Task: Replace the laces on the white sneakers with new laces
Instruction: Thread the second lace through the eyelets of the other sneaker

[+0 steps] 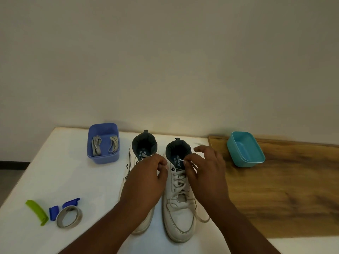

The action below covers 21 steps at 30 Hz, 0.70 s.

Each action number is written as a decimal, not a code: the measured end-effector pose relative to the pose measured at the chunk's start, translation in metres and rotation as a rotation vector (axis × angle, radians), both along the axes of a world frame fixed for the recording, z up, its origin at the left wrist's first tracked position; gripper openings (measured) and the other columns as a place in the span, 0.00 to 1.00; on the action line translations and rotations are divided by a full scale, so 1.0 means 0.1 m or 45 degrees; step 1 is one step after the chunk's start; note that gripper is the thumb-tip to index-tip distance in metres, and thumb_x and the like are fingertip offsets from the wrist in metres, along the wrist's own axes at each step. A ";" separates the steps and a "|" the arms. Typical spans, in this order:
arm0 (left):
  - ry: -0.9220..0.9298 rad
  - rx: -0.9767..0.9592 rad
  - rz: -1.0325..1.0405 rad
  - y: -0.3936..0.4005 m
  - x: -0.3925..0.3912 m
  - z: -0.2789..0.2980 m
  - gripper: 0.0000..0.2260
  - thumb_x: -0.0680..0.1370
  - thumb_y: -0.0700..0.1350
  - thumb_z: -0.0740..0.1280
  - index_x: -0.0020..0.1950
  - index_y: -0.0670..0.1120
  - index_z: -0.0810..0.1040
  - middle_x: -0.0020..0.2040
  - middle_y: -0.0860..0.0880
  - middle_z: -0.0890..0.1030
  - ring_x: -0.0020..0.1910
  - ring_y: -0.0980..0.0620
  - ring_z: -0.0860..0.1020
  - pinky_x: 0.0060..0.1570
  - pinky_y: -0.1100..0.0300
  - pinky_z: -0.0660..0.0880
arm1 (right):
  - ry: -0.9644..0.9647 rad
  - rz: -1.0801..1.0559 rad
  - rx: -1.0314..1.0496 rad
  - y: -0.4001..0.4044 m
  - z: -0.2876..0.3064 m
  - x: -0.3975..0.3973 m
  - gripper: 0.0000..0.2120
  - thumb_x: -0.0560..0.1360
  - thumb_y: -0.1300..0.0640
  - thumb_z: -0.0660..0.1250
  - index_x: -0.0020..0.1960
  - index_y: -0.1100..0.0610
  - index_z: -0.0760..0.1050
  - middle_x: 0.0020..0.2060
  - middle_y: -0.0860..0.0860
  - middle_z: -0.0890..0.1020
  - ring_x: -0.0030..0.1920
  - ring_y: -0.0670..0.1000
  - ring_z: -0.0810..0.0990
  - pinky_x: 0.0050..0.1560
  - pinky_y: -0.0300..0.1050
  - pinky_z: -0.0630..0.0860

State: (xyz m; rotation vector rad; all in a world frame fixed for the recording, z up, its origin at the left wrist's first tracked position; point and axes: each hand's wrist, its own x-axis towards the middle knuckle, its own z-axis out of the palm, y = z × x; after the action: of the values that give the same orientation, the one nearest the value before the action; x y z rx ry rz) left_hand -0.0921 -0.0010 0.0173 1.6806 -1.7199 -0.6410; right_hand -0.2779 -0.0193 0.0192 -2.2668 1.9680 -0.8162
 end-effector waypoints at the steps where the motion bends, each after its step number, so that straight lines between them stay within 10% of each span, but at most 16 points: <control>1: -0.011 0.004 -0.012 0.00 -0.01 -0.01 0.05 0.80 0.52 0.65 0.54 0.56 0.79 0.43 0.61 0.78 0.40 0.63 0.76 0.42 0.71 0.69 | 0.019 0.004 0.017 -0.01 0.00 0.01 0.05 0.77 0.49 0.68 0.51 0.46 0.82 0.61 0.50 0.78 0.65 0.56 0.72 0.60 0.55 0.73; 10: -0.006 0.088 -0.061 -0.03 -0.07 -0.06 0.07 0.79 0.51 0.68 0.56 0.56 0.80 0.45 0.59 0.81 0.40 0.63 0.77 0.42 0.73 0.67 | -0.036 0.054 0.394 0.03 0.08 0.13 0.05 0.79 0.51 0.69 0.52 0.43 0.83 0.77 0.46 0.66 0.80 0.57 0.52 0.77 0.60 0.54; 21: 0.096 0.141 -0.039 -0.07 -0.05 -0.09 0.02 0.79 0.49 0.69 0.50 0.56 0.79 0.37 0.63 0.76 0.39 0.66 0.75 0.42 0.74 0.66 | -0.030 0.114 0.474 0.02 0.09 0.19 0.07 0.80 0.55 0.67 0.52 0.43 0.81 0.79 0.45 0.63 0.81 0.57 0.52 0.77 0.62 0.54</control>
State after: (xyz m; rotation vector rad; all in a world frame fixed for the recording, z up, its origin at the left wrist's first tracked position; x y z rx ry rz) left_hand -0.0972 -0.0079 0.0080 1.6856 -1.6868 -0.8171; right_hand -0.2593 -0.0175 0.0285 -2.0962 1.8105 -0.4221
